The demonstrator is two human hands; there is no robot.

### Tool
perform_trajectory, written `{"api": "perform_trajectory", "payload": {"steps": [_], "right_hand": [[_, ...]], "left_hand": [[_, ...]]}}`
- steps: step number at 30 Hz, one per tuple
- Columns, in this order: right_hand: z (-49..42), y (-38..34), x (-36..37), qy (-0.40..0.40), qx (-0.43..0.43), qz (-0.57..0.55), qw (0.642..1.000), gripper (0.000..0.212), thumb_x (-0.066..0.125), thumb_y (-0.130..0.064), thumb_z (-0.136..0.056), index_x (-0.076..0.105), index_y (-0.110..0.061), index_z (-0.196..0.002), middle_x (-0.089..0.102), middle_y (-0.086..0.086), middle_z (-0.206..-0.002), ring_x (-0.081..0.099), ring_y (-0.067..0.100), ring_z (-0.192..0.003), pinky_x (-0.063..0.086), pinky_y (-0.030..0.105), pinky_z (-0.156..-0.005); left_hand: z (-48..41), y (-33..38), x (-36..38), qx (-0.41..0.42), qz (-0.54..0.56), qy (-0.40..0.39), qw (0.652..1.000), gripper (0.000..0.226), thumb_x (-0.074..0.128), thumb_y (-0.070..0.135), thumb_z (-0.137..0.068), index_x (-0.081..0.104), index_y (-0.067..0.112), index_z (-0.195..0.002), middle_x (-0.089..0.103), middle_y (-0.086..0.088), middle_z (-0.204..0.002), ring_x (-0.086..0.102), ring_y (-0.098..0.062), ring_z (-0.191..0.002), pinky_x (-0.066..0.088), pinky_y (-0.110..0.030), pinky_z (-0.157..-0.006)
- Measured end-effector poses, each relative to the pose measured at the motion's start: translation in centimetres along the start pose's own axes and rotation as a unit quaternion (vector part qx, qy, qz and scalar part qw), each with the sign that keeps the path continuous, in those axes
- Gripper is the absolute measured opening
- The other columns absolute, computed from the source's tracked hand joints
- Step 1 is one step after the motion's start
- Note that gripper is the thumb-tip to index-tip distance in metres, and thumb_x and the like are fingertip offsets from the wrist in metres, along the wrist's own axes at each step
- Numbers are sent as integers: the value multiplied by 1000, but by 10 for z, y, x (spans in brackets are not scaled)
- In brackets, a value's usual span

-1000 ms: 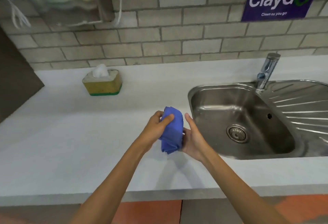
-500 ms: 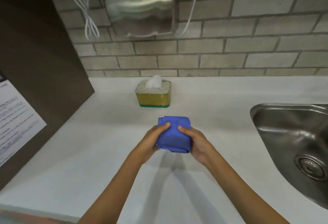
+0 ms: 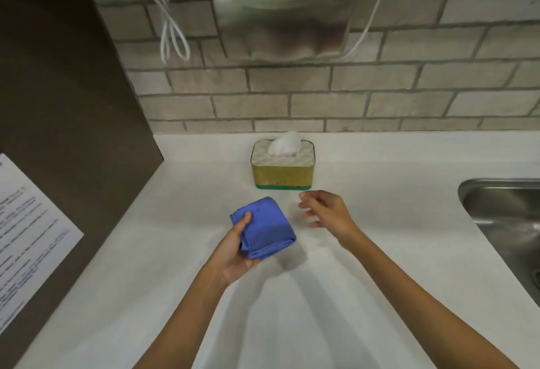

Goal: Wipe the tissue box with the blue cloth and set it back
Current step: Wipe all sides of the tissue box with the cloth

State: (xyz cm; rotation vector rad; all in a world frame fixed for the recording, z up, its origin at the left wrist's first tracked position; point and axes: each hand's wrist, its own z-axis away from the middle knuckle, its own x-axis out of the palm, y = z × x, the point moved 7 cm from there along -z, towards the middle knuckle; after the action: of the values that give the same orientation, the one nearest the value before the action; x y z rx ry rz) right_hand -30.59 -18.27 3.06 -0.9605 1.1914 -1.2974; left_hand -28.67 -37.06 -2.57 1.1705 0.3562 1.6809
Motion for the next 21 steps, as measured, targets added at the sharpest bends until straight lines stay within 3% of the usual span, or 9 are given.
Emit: {"api": "perform_trajectory", "payload": {"steps": [4,7,9,11,13,14,17,19,21], "right_hand": [[-44,15,-39,85,17,14,996,33,52,-32,-92,59,-9,-116,64,11,-105,60,21,-88,46,30,-78],[-78,21,-51,93,22,46,994,41,50,-36,-92,54,-11,-124,59,7,-108,56,21,-95,43,35,-89],[-97,23,-52,92,27,55,994,49,49,-41,-92,47,-13,-132,57,6,-112,54,22,-104,39,39,-100],[-116,23,-50,95,31,62,993,53,47,-43,-92,42,-16,-137,56,9,-124,52,26,-118,36,45,-109],[-133,22,-45,93,32,60,993,55,45,-44,-93,37,-19,-140,51,9,-136,48,29,-126,34,47,-111],[-141,22,-42,91,32,58,994,55,44,-44,-93,35,-19,-141,50,9,-139,46,29,-128,33,47,-111],[-160,27,-33,80,28,50,995,57,43,-42,-94,31,-16,-143,46,10,-143,42,28,-132,31,46,-113],[-168,32,-28,72,26,43,996,54,41,-40,-95,35,-14,-142,46,9,-143,43,27,-131,32,43,-112],[-170,34,-23,67,17,19,997,43,41,-36,-96,47,-16,-133,56,7,-130,54,21,-117,42,33,-101]], "left_hand": [[-32,44,-33,69,-20,94,993,43,39,37,-98,48,9,-129,67,-9,-98,64,-26,-91,52,-41,-80],[-59,80,-47,122,-47,174,976,44,41,36,-98,43,11,-134,57,-9,-113,56,-30,-101,48,-42,-81],[-77,101,-51,144,-103,218,960,34,43,37,-96,48,17,-123,56,-8,-109,56,-29,-98,49,-38,-75],[-97,116,-49,155,-152,241,946,22,45,38,-95,52,17,-97,55,-6,-90,55,-24,-81,46,-34,-70],[-116,128,-44,169,-182,262,933,23,47,38,-94,53,16,-88,52,-2,-77,51,-17,-67,42,-28,-62],[-125,132,-40,176,-199,270,925,26,47,38,-94,55,13,-96,56,-4,-82,54,-20,-72,43,-30,-64],[-148,137,-27,180,-247,293,906,44,47,38,-94,52,3,-121,61,-20,-116,58,-37,-108,48,-41,-88],[-161,135,-19,181,-269,291,900,47,47,38,-94,53,1,-122,60,-25,-123,56,-39,-114,46,-46,-97],[-170,133,-11,186,-288,281,896,44,48,38,-94,55,2,-118,61,-22,-123,56,-37,-115,46,-45,-98]]}}
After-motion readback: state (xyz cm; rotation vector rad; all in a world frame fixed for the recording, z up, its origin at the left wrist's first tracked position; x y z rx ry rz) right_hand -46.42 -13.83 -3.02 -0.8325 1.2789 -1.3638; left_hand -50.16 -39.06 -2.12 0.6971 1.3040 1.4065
